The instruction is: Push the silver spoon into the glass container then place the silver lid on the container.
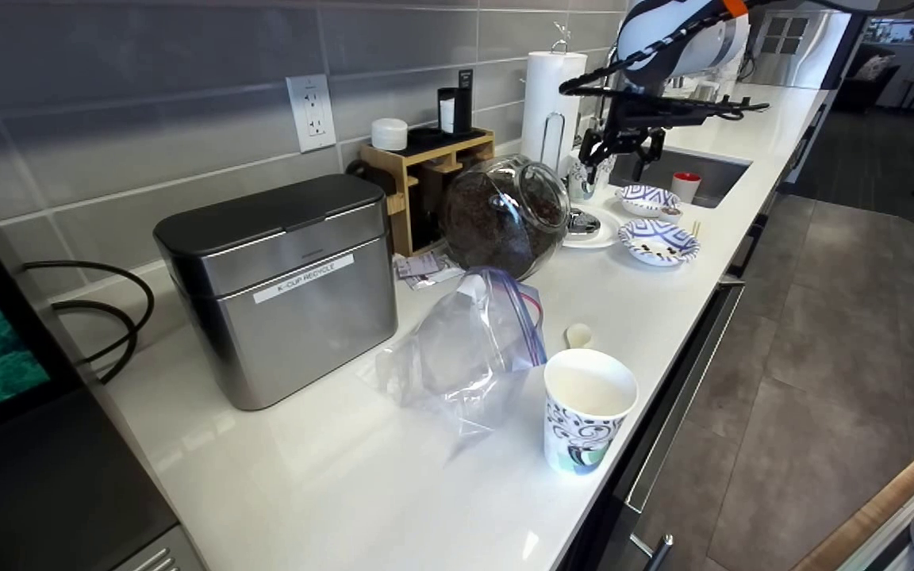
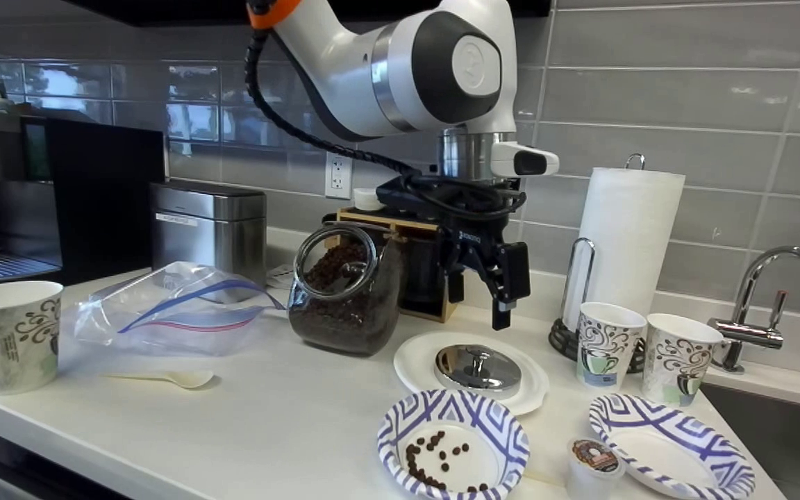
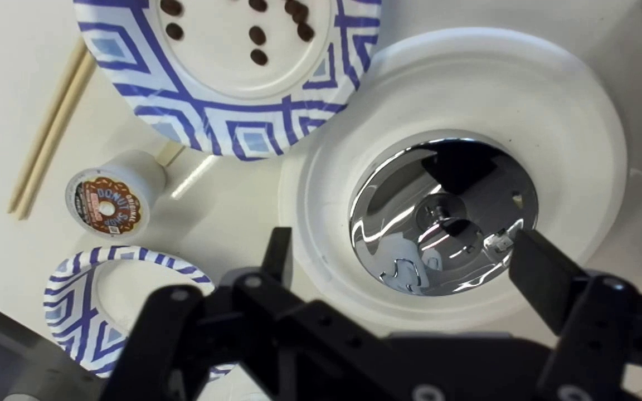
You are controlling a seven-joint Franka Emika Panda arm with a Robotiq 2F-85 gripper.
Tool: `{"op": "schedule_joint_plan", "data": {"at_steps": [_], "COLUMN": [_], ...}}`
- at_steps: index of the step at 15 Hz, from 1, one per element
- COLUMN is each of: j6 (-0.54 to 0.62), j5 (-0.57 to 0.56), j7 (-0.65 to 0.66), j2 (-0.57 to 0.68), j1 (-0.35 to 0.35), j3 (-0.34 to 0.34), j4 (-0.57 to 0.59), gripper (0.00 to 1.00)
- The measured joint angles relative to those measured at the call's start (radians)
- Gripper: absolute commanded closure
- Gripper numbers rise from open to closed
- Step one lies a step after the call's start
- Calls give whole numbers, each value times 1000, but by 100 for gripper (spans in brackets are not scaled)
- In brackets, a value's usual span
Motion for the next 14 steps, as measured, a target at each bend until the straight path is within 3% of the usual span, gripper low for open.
{"op": "schedule_joint_plan", "data": {"at_steps": [5, 14], "j6": [-40, -25], "j5": [13, 67], "j7": [-3, -49], "j2": [97, 131], "j1": [3, 5], "j3": [-2, 10], "j4": [110, 145], "gripper": [0, 0]}}
